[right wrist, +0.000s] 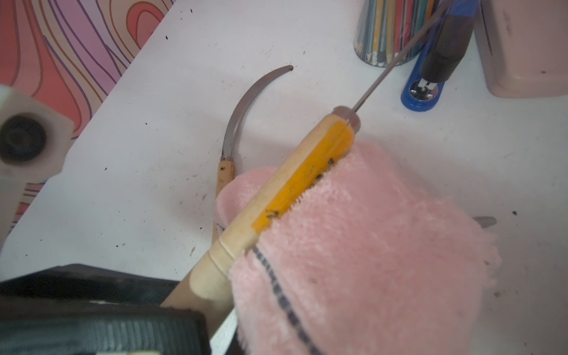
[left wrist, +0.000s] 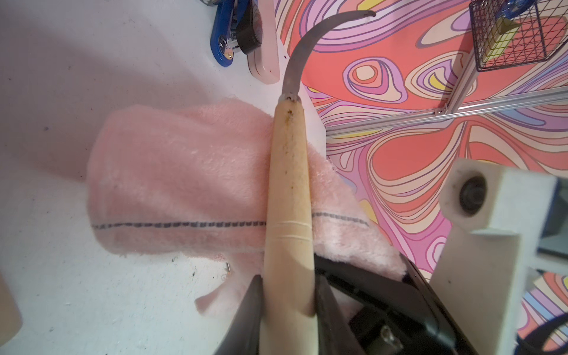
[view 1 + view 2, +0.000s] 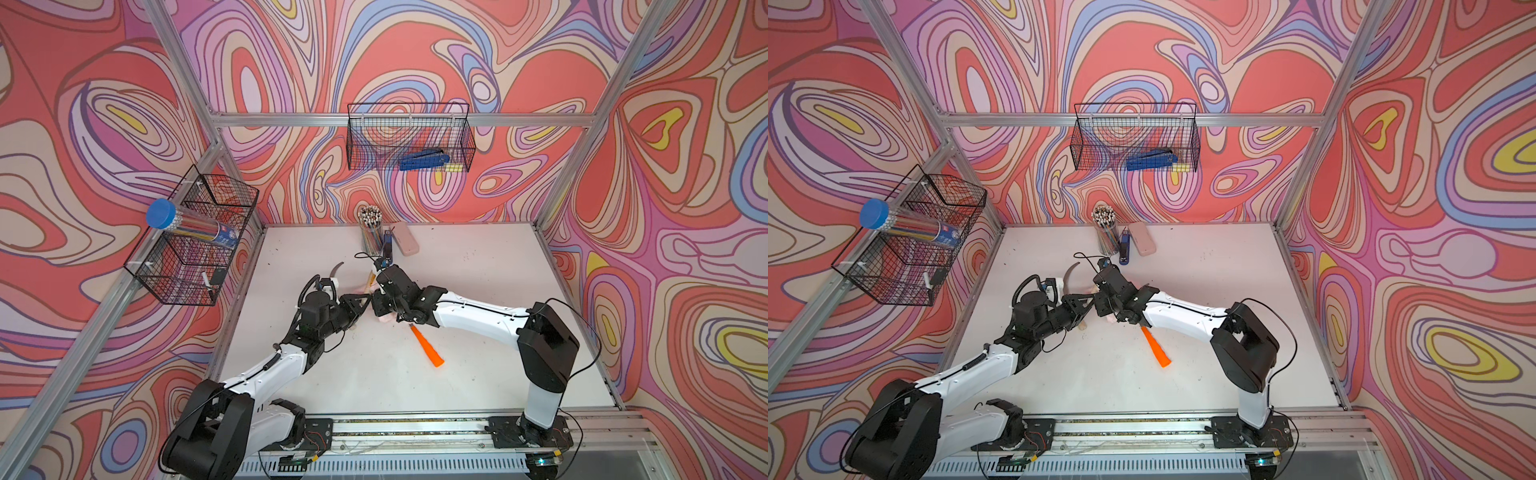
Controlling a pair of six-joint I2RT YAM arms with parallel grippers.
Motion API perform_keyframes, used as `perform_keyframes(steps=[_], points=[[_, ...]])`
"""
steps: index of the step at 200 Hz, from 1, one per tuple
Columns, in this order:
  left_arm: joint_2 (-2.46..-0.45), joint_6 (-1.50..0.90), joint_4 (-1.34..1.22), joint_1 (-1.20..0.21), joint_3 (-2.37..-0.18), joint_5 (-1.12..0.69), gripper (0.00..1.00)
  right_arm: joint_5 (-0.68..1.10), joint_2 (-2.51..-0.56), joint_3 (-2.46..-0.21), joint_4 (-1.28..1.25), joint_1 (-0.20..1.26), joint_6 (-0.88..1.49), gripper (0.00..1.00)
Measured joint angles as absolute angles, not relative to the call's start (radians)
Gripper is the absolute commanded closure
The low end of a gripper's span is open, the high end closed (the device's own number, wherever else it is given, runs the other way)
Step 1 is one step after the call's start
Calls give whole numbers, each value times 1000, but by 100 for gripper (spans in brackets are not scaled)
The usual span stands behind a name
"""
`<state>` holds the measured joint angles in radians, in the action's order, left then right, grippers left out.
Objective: Wipe small sickles with rags
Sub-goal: Wipe the small sickle.
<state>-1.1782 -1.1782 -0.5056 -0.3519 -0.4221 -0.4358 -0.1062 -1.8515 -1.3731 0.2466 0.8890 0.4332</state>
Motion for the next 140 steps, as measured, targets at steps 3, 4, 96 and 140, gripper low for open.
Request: perform_keyframes(steps=[3, 4, 96, 140], points=[[-1178, -1178, -506, -352, -422, -438, 100, -101, -1851, -1371, 245, 884, 436, 100], [-1178, -1178, -506, -352, -422, -439, 100, -97, -1851, -1369, 244, 880, 437, 100], [-1192, -1171, -528, -373, -426, -535, 100, -51, -1849, -1322, 198, 721, 430, 100], [-1194, -1171, -527, -371, -430, -525, 100, -46, -1849, -1322, 187, 794, 410, 100]])
